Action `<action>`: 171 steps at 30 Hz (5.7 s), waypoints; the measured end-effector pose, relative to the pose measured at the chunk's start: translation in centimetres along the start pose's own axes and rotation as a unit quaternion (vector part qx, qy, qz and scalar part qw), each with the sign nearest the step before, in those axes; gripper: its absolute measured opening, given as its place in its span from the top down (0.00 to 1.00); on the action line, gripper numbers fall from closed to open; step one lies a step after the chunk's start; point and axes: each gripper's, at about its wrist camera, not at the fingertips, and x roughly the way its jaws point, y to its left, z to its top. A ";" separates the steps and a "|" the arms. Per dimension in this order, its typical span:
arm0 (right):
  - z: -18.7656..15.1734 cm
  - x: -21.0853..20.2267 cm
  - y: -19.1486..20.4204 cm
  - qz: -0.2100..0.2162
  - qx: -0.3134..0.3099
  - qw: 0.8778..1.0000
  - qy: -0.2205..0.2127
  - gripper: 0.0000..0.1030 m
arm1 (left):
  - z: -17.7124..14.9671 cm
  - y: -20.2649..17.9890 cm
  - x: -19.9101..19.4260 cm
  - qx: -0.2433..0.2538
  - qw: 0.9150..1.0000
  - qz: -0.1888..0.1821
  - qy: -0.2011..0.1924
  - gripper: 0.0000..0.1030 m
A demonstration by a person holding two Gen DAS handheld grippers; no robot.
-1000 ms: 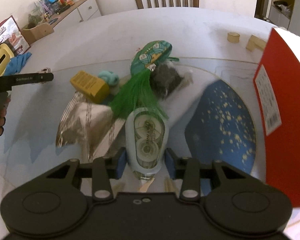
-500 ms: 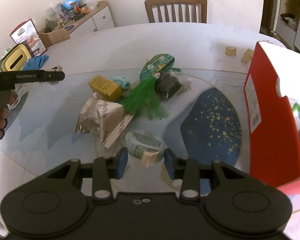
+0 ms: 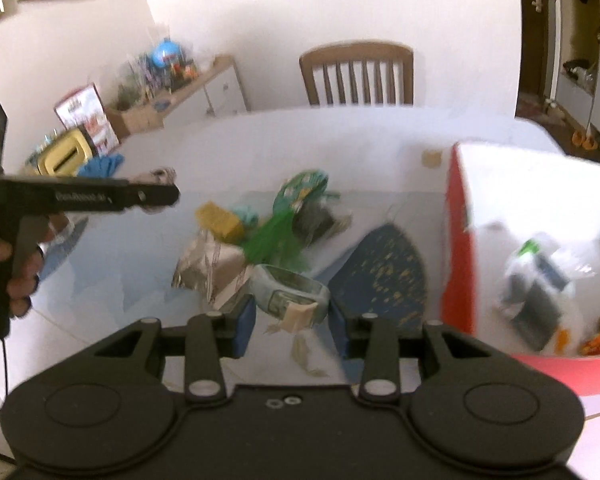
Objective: Organize objects
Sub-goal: 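Lift and carry the rabbit toy and tape roller over the red shoebox, then open right gripper dropping tape roller while left gripper releases rabbit toy into box, then withdraw both grippers from the shoebox back over the table, then move left gripper to silver foil snack bag while right gripper moves to yellow box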
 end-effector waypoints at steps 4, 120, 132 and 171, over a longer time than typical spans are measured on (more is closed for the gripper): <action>0.7 -2.4 -2.0 -0.004 0.001 1.000 -0.027 0.64 | 1.0 -3.6 -0.2 0.017 1.000 -0.018 -0.005 0.48; 0.5 -7.9 -18.8 -0.069 0.043 0.997 -0.009 0.26 | 6.6 -25.6 8.2 0.095 0.991 -0.084 0.049 0.22; 1.2 -8.4 -14.3 -0.076 0.044 0.996 -0.033 0.13 | 5.4 -19.7 3.9 0.063 0.995 -0.075 0.032 0.19; 3.1 1.1 2.3 -0.048 -0.008 0.999 -0.015 0.06 | -2.4 0.3 -1.0 0.056 0.998 -0.029 0.000 0.00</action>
